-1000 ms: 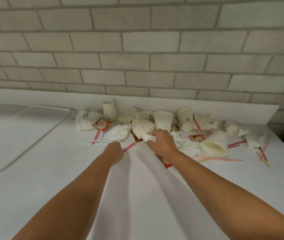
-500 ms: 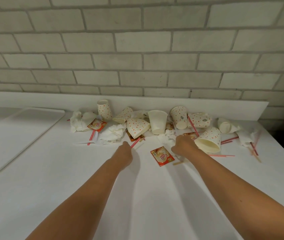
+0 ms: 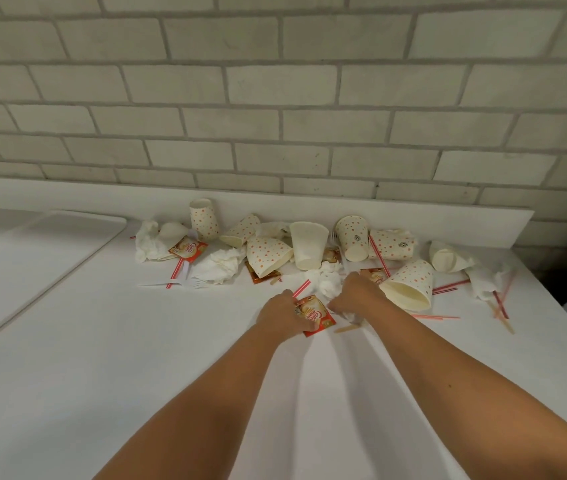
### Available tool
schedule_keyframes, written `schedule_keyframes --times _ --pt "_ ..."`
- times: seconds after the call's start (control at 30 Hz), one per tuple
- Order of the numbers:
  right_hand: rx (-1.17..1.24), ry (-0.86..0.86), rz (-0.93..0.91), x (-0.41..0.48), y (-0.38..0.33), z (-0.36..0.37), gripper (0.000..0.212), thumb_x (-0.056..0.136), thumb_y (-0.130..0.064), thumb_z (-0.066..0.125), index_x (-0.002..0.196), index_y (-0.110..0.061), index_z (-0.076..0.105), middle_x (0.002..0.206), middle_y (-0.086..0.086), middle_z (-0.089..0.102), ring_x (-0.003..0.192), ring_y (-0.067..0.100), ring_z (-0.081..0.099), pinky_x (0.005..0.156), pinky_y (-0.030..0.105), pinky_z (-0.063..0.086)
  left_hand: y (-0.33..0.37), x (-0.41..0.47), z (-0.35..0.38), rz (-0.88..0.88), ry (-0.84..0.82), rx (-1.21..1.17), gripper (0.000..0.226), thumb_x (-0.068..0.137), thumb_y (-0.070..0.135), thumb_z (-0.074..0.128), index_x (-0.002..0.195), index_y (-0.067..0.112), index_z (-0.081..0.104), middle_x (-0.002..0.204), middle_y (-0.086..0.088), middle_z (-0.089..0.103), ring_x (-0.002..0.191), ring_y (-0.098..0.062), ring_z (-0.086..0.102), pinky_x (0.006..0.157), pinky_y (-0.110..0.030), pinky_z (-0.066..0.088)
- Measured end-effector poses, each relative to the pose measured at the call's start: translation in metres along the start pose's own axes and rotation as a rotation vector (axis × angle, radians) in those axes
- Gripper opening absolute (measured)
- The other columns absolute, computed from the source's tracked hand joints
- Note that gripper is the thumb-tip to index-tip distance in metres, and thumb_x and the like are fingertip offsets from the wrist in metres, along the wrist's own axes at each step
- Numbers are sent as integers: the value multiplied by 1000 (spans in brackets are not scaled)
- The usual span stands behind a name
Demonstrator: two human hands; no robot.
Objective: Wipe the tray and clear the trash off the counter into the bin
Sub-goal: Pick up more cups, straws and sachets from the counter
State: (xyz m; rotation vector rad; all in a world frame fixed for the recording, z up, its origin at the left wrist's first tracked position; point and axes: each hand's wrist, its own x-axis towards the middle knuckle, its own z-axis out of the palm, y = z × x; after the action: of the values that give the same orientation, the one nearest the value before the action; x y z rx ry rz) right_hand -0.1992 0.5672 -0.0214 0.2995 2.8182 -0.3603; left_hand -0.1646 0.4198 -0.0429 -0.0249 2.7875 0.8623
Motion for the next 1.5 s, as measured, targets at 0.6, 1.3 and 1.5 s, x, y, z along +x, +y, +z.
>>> schedule_keyframes --times 0.6,1.3,1.5 --pt "169 -58 -31 -6 -2 -6 101 56 -53 82 138 -9 40 126 8 56 116 24 56 97 37 50 -37 -26 -16 -165 40 -43 34 87 35 61 108 9 64 108 -7 67 100 -22 62 81 -28 47" --pt "396 -25 -321 -99 -89 0 70 78 -36 74 131 -5 42 117 7 52 102 21 52 73 30 44 -117 -106 -73 -299 62 -486 20 92 20 47 97 8 62 89 -6 64 74 -17 55 59 -22 42" --pt "402 -202 -577 -173 -185 37 68 81 -42 69 135 -11 40 129 4 50 114 23 53 75 32 48 -194 -180 -137 -384 154 -486 23 88 23 52 68 13 52 60 2 40 49 -12 29 45 -21 20"
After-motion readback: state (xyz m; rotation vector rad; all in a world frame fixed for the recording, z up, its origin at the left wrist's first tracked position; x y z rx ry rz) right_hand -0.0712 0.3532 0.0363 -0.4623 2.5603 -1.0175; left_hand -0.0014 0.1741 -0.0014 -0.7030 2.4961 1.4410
